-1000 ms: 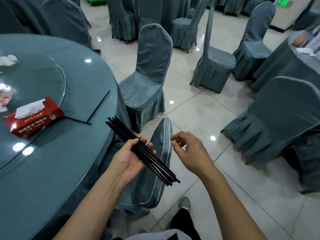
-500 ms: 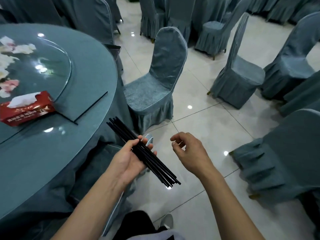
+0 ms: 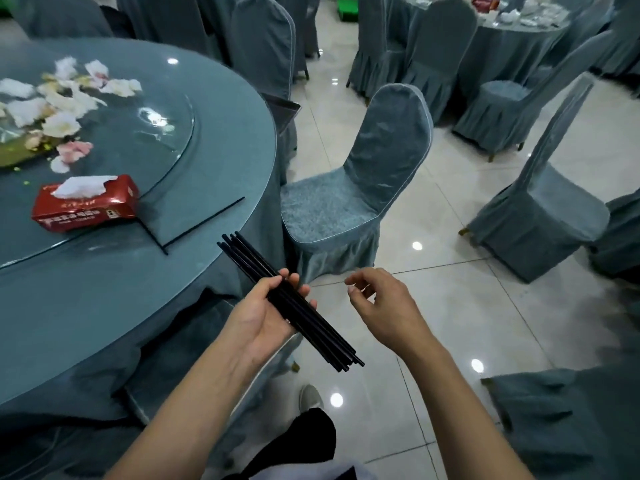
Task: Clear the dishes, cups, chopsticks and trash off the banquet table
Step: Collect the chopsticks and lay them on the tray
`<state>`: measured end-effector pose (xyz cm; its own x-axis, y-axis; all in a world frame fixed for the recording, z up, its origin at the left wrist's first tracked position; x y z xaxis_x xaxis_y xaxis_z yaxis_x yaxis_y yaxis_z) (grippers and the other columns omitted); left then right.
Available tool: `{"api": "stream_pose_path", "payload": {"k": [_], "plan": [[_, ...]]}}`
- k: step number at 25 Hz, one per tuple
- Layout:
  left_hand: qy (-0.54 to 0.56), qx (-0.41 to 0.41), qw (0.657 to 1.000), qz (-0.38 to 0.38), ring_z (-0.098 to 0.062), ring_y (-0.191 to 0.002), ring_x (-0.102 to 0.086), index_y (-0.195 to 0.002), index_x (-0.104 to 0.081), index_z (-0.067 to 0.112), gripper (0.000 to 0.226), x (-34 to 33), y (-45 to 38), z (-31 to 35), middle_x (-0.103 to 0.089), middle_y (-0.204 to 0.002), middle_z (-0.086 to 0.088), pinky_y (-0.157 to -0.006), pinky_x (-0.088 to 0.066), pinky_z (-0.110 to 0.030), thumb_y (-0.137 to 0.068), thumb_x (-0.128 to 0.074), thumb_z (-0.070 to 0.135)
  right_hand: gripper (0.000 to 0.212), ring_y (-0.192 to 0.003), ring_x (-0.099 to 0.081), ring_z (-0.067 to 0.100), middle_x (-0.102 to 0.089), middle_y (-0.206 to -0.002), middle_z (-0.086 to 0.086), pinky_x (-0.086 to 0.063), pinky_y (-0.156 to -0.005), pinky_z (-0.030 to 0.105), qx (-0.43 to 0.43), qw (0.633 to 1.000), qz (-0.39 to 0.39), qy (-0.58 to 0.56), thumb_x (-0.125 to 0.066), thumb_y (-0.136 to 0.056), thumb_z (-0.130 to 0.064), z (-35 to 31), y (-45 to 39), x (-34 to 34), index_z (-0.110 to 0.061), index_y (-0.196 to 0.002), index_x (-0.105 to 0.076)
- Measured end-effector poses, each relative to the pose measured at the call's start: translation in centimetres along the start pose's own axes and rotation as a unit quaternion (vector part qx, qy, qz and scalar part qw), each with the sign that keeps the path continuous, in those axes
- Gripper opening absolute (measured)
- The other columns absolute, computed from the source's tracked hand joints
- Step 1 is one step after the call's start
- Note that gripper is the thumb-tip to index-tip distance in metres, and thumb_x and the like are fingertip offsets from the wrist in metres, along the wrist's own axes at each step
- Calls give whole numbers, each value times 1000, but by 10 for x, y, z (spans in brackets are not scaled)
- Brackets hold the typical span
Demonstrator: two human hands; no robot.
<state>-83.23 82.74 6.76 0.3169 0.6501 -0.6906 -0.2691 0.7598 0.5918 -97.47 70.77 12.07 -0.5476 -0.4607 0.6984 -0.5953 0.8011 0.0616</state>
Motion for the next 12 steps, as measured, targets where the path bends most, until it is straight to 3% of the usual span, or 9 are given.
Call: {"api": "stream_pose_path", "payload": {"k": [12], "plan": [[95, -98, 988, 72, -21, -82, -72, -101, -65, 19, 14, -13, -79, 92, -71, -90, 0, -85, -58, -46, -100, -51, 18, 10, -87, -59, -3, -62, -96, -15, -49, -83, 20, 117, 984, -124, 39, -63, -95, -27, -51, -185, -40, -32, -102, -68]]}}
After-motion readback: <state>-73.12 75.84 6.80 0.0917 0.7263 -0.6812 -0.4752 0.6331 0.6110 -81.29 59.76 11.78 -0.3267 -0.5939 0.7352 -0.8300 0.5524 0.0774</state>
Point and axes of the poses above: each hand's wrist, its own y-axis away from the middle knuckle, its own x-axis out of the back of the hand, z = x × y, the point moved 9 cm from there along -y, towards the middle knuckle
